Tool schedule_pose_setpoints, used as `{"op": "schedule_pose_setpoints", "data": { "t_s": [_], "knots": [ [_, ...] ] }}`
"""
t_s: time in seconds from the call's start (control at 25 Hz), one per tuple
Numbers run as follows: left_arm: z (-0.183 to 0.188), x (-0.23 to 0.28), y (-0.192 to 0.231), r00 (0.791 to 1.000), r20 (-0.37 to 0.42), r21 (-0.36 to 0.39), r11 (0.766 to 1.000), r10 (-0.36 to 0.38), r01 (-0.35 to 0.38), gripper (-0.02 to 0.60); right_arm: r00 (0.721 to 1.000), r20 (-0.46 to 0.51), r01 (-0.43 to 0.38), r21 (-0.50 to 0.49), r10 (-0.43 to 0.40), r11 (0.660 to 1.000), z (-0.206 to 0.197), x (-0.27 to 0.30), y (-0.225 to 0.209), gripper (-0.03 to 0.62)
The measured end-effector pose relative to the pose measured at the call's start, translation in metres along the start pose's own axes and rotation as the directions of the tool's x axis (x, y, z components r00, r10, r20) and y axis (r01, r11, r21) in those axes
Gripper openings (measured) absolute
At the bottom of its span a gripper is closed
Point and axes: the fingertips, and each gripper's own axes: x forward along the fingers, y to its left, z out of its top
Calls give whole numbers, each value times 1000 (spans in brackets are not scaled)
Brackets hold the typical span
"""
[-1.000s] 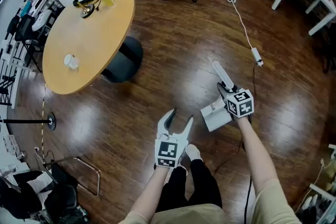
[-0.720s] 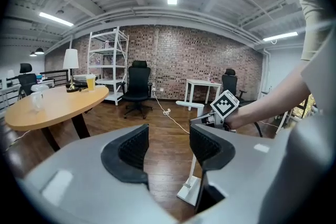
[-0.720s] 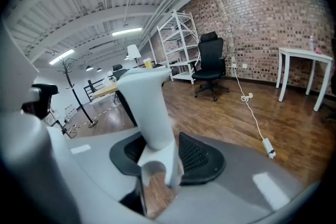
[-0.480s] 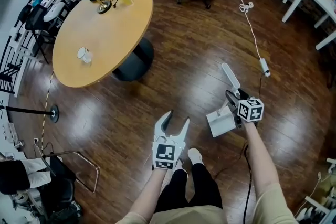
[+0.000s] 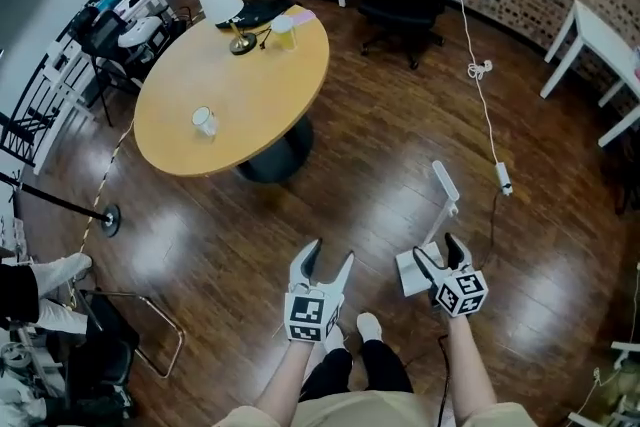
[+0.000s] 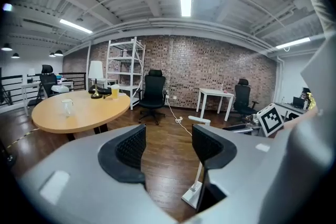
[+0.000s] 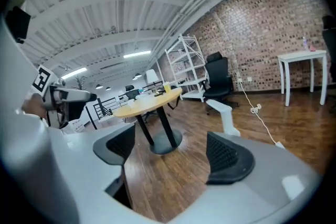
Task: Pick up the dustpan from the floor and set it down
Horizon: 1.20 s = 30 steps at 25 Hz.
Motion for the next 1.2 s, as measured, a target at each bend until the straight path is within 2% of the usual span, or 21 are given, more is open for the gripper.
{"op": "schedule_pose_setpoints", "data": {
  "t_s": [0.16, 0.28, 0.36, 0.48, 0.64, 0.76, 0.96, 1.2],
  "knots": [
    [49, -51, 16, 996, 67, -8, 999, 52, -52, 265, 994, 100, 42, -86, -33, 995, 72, -9, 82, 452],
    [81, -87, 29, 986, 136, -22, 995, 102, -100, 308, 980, 201, 30, -119, -6, 992, 127, -14, 136, 459],
    [100, -113, 45, 971, 188, -41, 989, 149, -143, 319, 967, 252, 2, -181, 45, 984, 161, -15, 177, 459],
    [122, -154, 68, 942, 262, -56, 978, 209, -201, 319, 948, 287, -37, -328, 137, 944, 198, -20, 240, 459],
    [153, -195, 92, 900, 350, -64, 965, 260, -254, 319, 918, 320, -107, -375, 237, 921, 239, -16, 292, 459],
    [169, -223, 103, 878, 384, -55, 956, 286, -287, 319, 894, 349, -136, -384, 280, 913, 258, -16, 314, 459],
    [183, -260, 131, 819, 446, -58, 925, 359, -374, 319, 874, 361, -157, -423, 325, 892, 271, -10, 338, 457],
    [168, -274, 160, 795, 440, -96, 902, 418, -421, 314, 862, 336, -201, -458, 378, 866, 259, 2, 371, 457]
  ]
}}
